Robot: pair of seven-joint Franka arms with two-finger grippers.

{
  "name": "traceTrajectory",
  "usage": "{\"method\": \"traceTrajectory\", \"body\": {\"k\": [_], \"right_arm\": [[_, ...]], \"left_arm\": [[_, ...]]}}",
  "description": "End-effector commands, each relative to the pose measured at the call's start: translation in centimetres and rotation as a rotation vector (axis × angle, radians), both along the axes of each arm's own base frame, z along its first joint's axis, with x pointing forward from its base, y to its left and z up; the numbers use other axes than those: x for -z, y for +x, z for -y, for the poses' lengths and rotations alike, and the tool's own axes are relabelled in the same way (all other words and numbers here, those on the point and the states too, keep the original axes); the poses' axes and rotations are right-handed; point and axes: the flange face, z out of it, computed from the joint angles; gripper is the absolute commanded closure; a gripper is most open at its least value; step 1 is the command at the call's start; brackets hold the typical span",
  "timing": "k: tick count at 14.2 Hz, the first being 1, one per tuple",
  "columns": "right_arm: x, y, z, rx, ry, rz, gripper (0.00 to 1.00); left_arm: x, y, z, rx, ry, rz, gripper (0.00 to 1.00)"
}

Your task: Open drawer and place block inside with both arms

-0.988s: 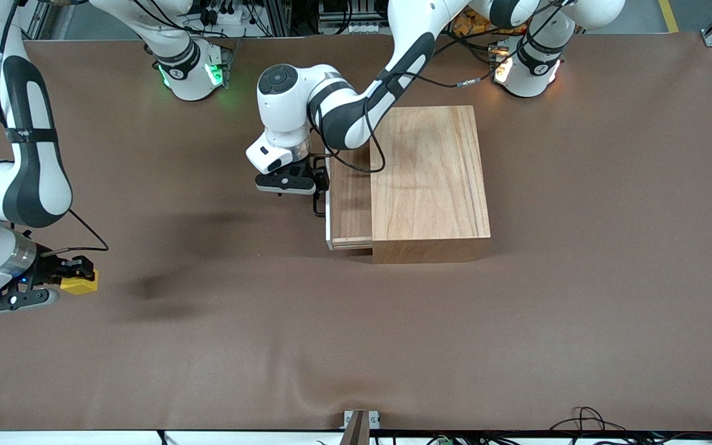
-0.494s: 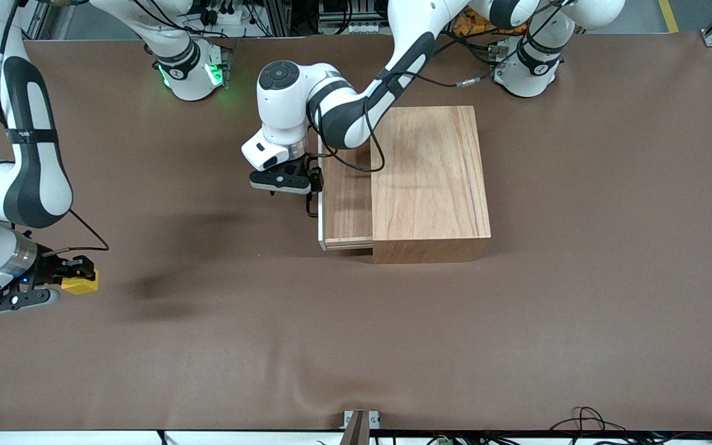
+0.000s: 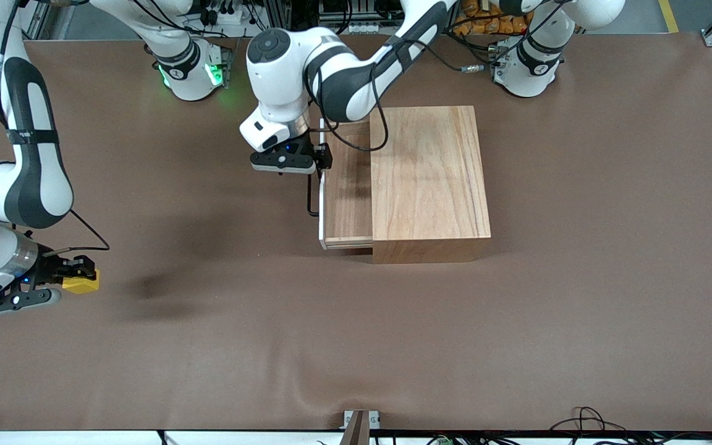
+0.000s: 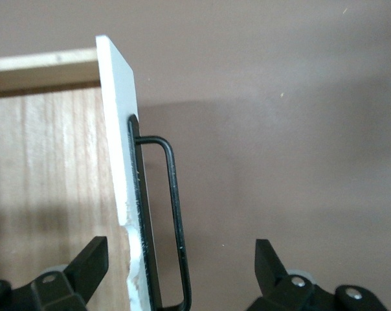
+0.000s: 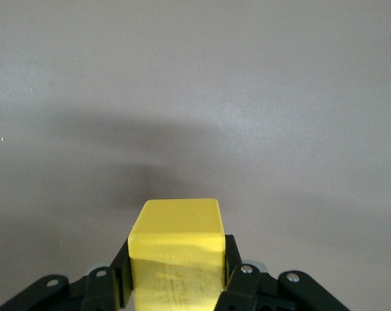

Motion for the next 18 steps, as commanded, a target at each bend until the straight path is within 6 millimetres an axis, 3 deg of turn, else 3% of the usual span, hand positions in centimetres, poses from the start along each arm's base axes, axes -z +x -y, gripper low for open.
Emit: {"method": "traceTrajectory", "body": {"k": [1, 3, 6, 9, 11, 13, 16, 18], "right_arm": [[-0.2, 0.1, -0.8, -0.011, 0.001, -0.015, 0.59], [-0.1, 0.1, -1.9, -0.020, 0.009, -0.034, 0.59], [0.0, 0.0, -3.9, -0.007, 0.011, -0.057, 0.59], [-0.3, -0.2, -7.4, 0.016, 0.010, -0.082, 0.59], [-0.7, -0.5, -10.6, 0.029, 0.006, -0.101, 0.59], [-1.4, -0.9, -13.8, 0.050, 0.001, -0.112, 0.59], [-2.8, -2.2, -19.1, 0.041, -0.006, -0.138, 0.59], [-4.1, -3.6, -24.3, 0.005, 0.001, -0.138, 0.59]], "left_arm": [[-7.4, 1.6, -3.3, -0.028, -0.056, 0.012, 0.00], [-11.3, 3.5, -7.1, -0.074, -0.039, 0.007, 0.00], [-16.9, 8.0, -15.2, -0.150, -0.029, -0.001, 0.00], [-21.0, 12.9, -26.1, -0.135, -0.016, 0.004, 0.00], [-22.0, 15.0, -33.7, -0.070, 0.016, -0.019, 0.00], [-22.4, 16.4, -39.8, -0.054, 0.026, -0.029, 0.00], [-21.8, 15.8, -46.7, -0.043, 0.046, -0.082, 0.00], [-21.1, 14.5, -50.4, -0.050, 0.053, -0.112, 0.00]]}}
